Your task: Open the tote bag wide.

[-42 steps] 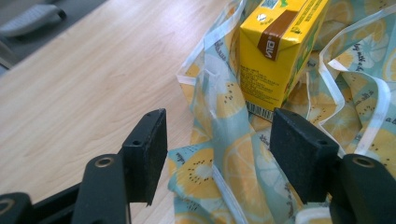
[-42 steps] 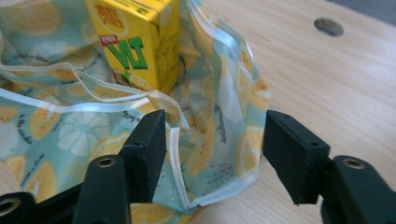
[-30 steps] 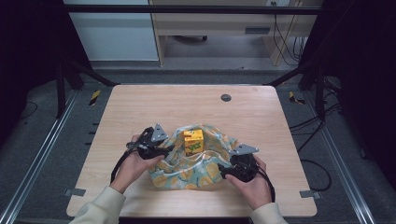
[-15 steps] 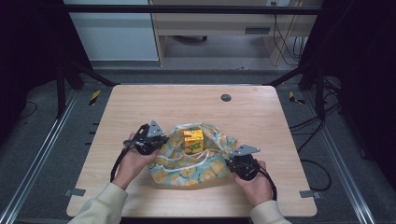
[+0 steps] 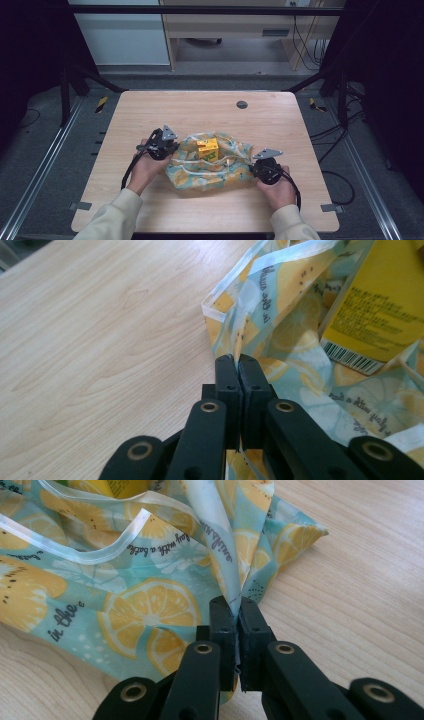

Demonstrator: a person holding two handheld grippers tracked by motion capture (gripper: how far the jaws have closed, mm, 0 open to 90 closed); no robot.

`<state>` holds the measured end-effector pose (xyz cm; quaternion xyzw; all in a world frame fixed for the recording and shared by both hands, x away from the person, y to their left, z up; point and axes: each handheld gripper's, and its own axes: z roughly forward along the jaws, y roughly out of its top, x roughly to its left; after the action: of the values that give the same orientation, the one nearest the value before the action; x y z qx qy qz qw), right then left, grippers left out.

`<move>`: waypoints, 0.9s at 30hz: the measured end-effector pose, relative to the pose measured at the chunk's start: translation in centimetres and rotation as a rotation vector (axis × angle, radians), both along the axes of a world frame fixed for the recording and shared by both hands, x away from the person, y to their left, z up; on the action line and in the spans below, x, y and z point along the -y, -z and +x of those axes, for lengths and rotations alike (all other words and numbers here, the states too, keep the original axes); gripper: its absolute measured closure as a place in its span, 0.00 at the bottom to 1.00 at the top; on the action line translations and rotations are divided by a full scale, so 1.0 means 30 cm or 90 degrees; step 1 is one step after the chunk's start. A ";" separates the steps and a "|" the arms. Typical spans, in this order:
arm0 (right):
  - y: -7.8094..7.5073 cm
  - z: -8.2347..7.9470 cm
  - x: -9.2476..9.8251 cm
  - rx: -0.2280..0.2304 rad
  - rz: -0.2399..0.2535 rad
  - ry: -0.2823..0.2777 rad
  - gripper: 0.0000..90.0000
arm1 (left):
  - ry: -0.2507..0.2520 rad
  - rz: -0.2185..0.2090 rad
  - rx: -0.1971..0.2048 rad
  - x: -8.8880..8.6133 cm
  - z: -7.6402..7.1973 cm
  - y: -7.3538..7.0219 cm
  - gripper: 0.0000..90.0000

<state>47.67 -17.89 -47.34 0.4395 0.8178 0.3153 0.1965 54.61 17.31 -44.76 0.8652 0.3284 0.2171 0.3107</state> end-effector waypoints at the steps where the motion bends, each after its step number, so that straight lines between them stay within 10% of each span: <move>1: 0.002 0.000 0.003 -0.002 0.000 -0.001 0.98 | -0.002 0.002 -0.003 0.001 0.001 0.004 0.99; 27: 0.022 -0.006 0.002 -0.012 -0.007 -0.007 0.98 | -0.011 0.026 0.000 0.009 -0.010 0.089 0.99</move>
<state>47.50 -17.94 -47.99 0.4368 0.8238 0.3079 0.1891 54.30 17.05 -47.43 0.8685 0.3313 0.2262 0.2911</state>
